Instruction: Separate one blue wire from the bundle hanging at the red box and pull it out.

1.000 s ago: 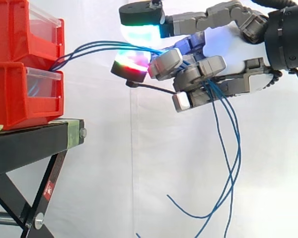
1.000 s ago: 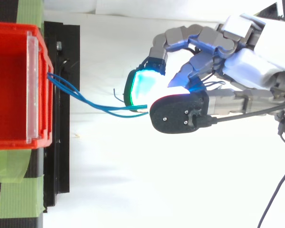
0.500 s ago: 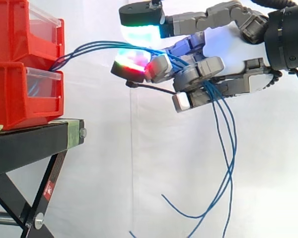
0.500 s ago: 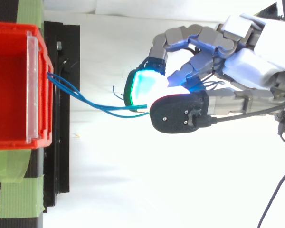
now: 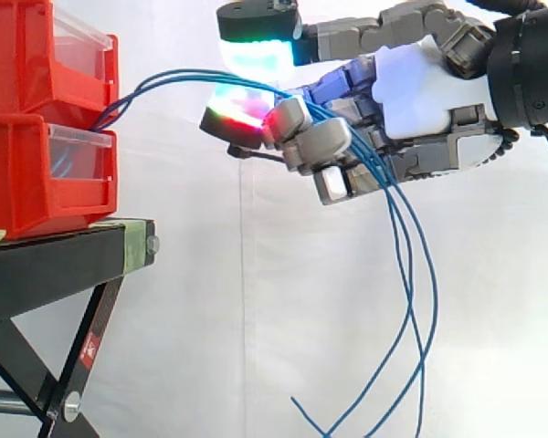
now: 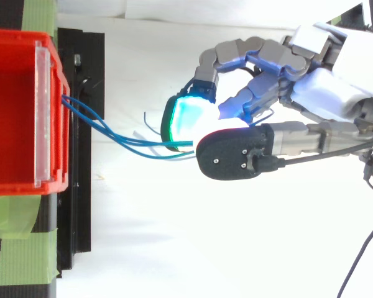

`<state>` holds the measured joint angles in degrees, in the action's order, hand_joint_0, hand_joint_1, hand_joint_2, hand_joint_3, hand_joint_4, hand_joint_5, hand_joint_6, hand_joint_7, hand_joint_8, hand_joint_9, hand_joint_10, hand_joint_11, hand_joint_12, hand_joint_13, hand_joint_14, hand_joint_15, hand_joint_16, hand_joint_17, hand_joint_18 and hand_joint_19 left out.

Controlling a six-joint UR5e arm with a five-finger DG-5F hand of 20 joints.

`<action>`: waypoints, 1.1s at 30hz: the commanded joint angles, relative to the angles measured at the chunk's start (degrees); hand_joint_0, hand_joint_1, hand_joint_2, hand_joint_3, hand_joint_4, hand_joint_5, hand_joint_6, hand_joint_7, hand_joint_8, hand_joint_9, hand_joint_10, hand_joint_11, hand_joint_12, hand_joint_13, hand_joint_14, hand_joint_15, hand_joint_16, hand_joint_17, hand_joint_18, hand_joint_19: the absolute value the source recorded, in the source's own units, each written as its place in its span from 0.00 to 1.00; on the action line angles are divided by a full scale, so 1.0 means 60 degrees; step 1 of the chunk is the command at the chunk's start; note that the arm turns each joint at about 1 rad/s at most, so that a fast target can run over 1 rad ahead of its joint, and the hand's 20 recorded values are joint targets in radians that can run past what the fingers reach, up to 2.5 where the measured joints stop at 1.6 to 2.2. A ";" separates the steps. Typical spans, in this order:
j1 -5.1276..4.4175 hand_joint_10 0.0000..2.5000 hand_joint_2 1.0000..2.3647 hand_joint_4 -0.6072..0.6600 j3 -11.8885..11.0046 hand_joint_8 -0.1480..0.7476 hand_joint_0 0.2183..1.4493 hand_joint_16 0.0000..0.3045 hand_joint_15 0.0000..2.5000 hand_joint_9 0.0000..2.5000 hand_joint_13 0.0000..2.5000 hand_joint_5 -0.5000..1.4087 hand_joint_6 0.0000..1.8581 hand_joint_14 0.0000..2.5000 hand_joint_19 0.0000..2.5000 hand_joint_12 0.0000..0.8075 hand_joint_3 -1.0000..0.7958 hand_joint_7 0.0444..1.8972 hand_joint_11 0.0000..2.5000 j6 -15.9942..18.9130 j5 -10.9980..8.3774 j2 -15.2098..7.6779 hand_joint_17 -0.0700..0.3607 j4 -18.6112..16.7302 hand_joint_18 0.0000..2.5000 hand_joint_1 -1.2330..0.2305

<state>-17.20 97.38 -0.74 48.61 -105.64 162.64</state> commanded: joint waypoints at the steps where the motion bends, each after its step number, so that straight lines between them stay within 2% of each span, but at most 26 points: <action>1: -0.0004 0.00 0.02 0.62 0.0000 0.54 0.32 0.15 0.68 0.36 0.46 0.16 0.45 0.06 0.49 0.44 0.48 0.62 0.65 0.0080 -0.0002 0.0000 0.41 0.0007 0.31 0.39; 2: -0.0004 0.00 0.02 0.61 0.0000 0.54 0.32 0.16 0.69 0.36 0.46 0.16 0.45 0.00 0.47 0.45 0.48 0.62 0.64 0.0080 -0.0002 0.0000 0.41 0.0007 0.31 0.39; 8: -0.0004 0.00 0.02 0.61 0.0000 0.54 0.32 0.16 0.65 0.36 0.45 0.16 0.45 0.00 0.48 0.45 0.48 0.62 0.63 0.0080 -0.0002 0.0000 0.41 0.0007 0.31 0.38; 10: -0.0004 0.01 0.02 0.60 0.0000 0.54 0.32 0.16 0.62 0.35 0.43 0.16 0.45 0.00 0.48 0.46 0.48 0.62 0.63 0.0080 -0.0002 -0.0015 0.41 0.0007 0.31 0.38; 13: -0.0004 0.01 0.02 0.59 0.0000 0.55 0.32 0.16 0.54 0.31 0.38 0.16 0.45 0.01 0.48 0.47 0.48 0.62 0.56 0.0080 -0.0002 0.0000 0.41 0.0007 0.30 0.38; 21: -0.0004 0.01 0.02 0.60 0.0000 0.55 0.32 0.16 0.53 0.30 0.38 0.16 0.45 0.01 0.48 0.47 0.48 0.61 0.55 0.0065 -0.0002 -0.0015 0.41 0.0007 0.30 0.38; 33: -0.0004 0.01 0.02 0.57 0.0000 0.53 0.32 0.16 0.50 0.24 0.36 0.16 0.45 0.01 0.48 0.48 0.48 0.60 0.47 0.0051 -0.0002 0.0000 0.41 0.0007 0.30 0.38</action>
<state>-17.23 97.38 -0.44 48.60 -105.65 162.69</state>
